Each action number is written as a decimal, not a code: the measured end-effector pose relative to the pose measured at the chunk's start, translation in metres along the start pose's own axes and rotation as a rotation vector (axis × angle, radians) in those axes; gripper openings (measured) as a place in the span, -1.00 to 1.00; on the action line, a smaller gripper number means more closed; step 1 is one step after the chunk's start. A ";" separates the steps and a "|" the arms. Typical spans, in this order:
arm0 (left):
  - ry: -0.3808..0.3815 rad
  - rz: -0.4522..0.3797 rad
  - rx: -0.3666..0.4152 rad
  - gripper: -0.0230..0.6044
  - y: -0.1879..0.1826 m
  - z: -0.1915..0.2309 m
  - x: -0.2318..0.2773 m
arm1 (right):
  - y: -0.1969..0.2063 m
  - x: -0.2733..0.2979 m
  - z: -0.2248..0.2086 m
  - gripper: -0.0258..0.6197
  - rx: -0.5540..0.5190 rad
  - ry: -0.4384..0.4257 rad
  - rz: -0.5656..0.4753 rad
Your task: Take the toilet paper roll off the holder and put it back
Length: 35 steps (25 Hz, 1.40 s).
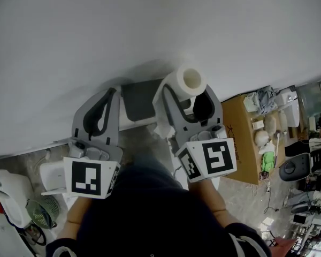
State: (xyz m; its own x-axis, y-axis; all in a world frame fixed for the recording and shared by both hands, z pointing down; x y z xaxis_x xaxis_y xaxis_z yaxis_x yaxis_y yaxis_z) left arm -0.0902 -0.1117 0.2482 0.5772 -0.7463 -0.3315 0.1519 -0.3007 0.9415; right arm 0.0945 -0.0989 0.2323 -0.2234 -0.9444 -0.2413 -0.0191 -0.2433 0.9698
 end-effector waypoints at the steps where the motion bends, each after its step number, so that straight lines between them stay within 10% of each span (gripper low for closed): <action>1: 0.000 0.000 0.001 -0.92 0.000 -0.002 0.001 | -0.001 -0.001 -0.001 0.00 -0.001 -0.003 -0.002; 35: -0.057 -0.028 0.031 -0.92 -0.005 -0.071 0.048 | -0.043 -0.024 -0.075 0.00 0.014 -0.090 -0.130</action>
State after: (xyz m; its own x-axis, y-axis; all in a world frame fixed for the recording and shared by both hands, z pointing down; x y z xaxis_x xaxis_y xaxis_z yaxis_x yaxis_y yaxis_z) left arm -0.0063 -0.1033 0.2317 0.5263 -0.7695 -0.3618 0.1423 -0.3397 0.9297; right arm 0.1738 -0.0826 0.1932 -0.3048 -0.8813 -0.3611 -0.0670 -0.3584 0.9312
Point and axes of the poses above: the fingertips, and each gripper's own axes: x forward along the fingers, z to its left, y out of its underside, the point moved 6 cm from there along -x, backward along the fingers, and after that the axes turned 14 degrees about -z, right-handed, at the moved point
